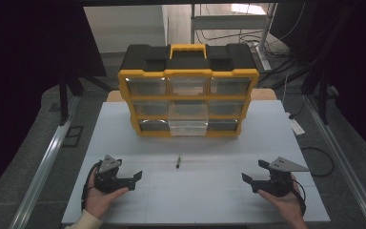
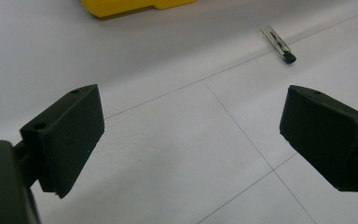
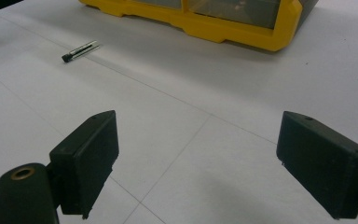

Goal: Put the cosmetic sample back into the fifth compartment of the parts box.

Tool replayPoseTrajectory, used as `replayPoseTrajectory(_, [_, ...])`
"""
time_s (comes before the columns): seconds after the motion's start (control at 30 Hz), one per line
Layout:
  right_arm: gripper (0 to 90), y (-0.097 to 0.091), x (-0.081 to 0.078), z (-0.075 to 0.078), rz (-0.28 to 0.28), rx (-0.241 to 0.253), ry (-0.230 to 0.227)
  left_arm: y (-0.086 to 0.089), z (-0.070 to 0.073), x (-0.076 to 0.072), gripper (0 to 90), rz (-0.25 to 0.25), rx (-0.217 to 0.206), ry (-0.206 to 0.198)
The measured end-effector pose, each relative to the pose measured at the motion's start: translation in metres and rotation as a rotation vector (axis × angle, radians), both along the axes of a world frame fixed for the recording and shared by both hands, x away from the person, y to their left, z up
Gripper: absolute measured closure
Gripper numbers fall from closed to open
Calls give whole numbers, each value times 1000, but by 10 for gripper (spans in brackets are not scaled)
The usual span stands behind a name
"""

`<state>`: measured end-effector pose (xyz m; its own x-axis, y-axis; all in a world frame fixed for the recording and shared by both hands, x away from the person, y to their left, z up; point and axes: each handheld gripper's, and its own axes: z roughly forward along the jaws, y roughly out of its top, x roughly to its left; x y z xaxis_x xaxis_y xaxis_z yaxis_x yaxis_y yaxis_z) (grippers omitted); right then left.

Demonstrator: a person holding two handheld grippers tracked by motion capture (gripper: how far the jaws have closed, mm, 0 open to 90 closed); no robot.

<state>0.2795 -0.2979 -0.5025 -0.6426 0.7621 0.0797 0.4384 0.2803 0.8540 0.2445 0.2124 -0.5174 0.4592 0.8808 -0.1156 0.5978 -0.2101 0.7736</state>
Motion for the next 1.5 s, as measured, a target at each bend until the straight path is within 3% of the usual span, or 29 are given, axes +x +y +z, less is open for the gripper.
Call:
replayPoseTrajectory(0.43, [133,-1,5,-4,-6,-10,16,-1,0,-1,78,12,20,13])
replayPoseTrajectory(1.0, [132,4,5,-6,-6,-28,25,-5,2,-3,97,-18,0,19])
replayPoseTrajectory(1.5, [134,2,4,-5,-17,-12,18,-10,19,-2,94,-22,-31,13])
